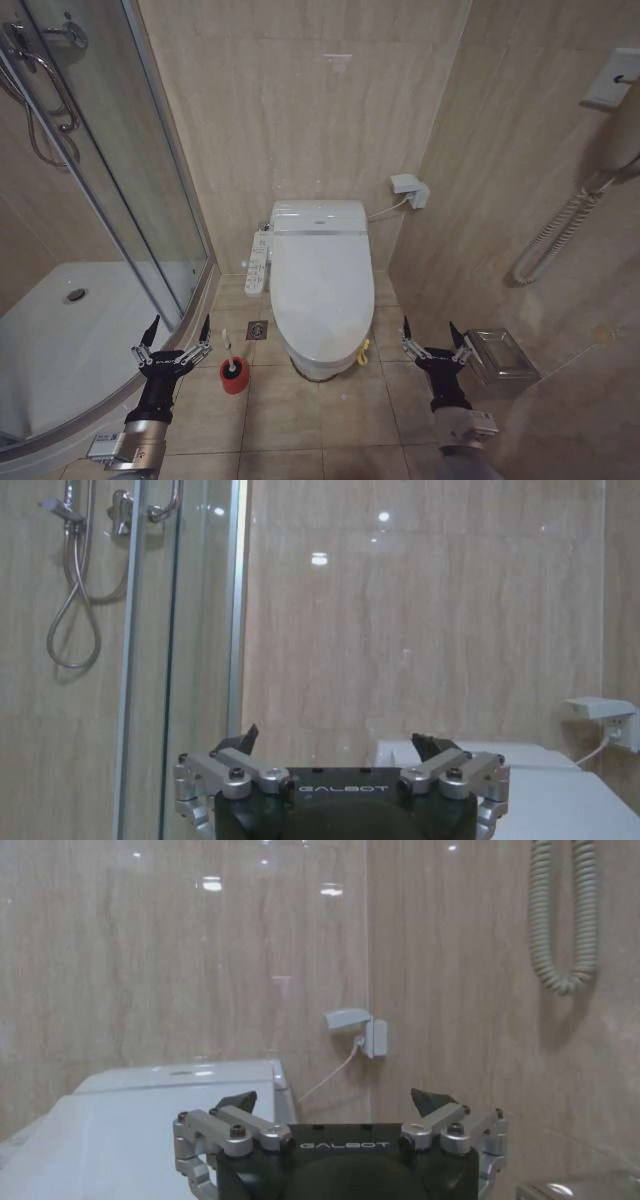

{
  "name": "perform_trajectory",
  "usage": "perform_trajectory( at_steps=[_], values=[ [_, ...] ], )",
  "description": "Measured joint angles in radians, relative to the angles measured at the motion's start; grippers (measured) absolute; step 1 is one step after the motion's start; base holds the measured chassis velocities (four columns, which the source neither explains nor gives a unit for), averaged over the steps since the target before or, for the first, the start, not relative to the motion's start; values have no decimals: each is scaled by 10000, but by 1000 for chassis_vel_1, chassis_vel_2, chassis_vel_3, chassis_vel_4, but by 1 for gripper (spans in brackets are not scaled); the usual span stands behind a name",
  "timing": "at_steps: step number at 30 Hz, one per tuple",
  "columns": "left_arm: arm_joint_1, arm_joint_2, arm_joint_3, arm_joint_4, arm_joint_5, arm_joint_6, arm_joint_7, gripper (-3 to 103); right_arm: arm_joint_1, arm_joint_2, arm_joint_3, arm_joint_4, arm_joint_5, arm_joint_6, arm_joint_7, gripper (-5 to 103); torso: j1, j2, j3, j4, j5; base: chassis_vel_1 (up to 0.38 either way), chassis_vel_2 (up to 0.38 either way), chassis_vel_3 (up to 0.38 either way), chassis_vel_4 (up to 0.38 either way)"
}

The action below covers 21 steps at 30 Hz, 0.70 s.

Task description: Open the toilet lid, clean the toilet bowl with a toilet brush, close the toilet lid, and flush.

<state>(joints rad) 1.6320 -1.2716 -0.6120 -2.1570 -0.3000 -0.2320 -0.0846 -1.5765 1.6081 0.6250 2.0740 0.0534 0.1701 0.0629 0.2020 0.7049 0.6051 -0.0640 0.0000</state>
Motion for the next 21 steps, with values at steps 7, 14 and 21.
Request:
perform_trajectory(
  at_steps=[7, 14, 21],
  values=[
    [-10, 1, 0, 0, 0, 0, 0, 100, 68, 0, 19, -63, 21, 162, -45, 100, 16, -6, 6, 0, 0, -80, 77, 88, -67],
    [-6, 0, 0, 0, 0, 0, 0, 100, 95, 0, 57, -51, -79, 45, 11, 100, 7, -4, 3, 0, 1, 0, 10, 12, -17],
    [-8, 0, 0, 0, 0, 0, 0, 100, 104, 0, 70, -52, -119, -113, -34, 100, 6, -3, 2, -1, -1, -6, 5, 8, -7]
  ],
)
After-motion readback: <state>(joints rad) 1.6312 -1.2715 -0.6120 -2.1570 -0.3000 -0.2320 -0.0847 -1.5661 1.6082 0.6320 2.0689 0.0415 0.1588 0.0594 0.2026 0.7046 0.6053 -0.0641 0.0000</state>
